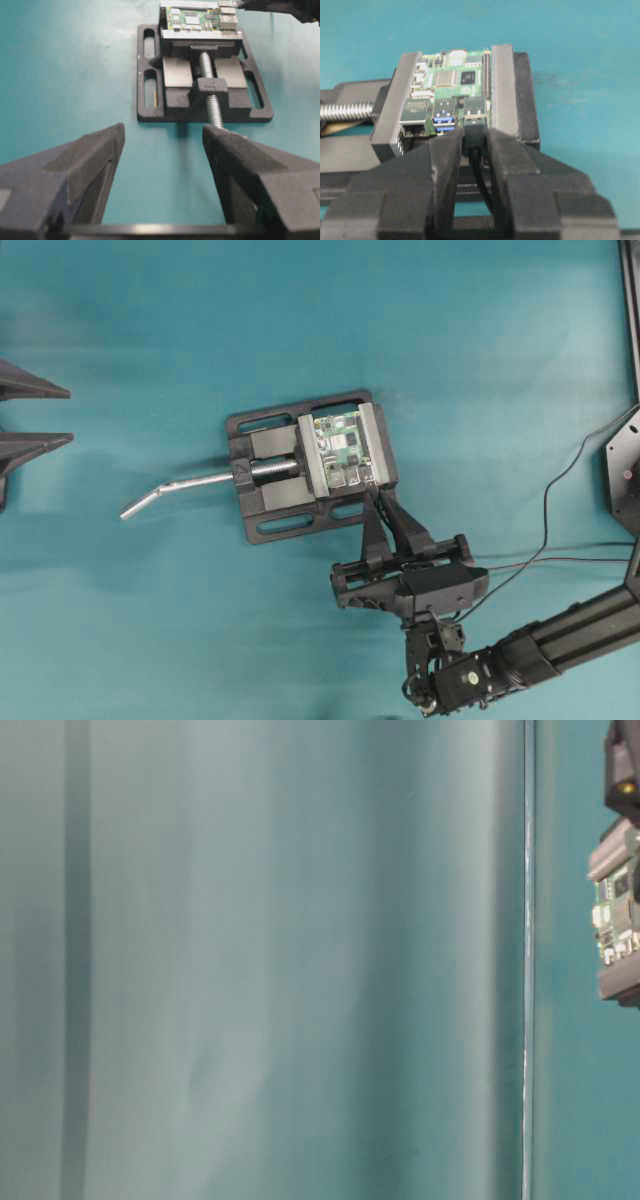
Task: Insert the USB into the fixed PCB.
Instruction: 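Push the USB plug with the right gripper into the port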
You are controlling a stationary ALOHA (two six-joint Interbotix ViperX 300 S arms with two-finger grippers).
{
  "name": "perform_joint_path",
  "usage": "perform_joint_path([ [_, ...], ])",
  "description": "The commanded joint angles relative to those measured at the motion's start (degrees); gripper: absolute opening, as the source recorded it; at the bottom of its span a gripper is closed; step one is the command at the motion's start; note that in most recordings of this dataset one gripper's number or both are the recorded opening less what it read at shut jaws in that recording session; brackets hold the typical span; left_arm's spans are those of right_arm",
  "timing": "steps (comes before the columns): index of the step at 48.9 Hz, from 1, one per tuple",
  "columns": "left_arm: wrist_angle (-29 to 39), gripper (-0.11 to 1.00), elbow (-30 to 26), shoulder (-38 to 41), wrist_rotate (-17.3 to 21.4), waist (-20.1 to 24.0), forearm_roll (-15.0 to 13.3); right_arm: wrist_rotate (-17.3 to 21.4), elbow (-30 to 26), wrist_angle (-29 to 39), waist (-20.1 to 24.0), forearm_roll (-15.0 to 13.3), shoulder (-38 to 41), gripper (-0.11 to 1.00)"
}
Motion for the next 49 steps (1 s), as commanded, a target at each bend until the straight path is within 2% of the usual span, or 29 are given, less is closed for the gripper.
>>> perform_joint_path([
  [1,-0.26,0.68,-1.23,0.53,-0.35,0.0,0.09,-0.09,0.09,-0.35,-1.67,-0.53,-2.64,0.19],
  [49,-0.26,0.68,-1.23,0.53,-0.35,0.0,0.09,-1.23,-1.93,0.26,-3.78,-2.81,0.44,0.19],
])
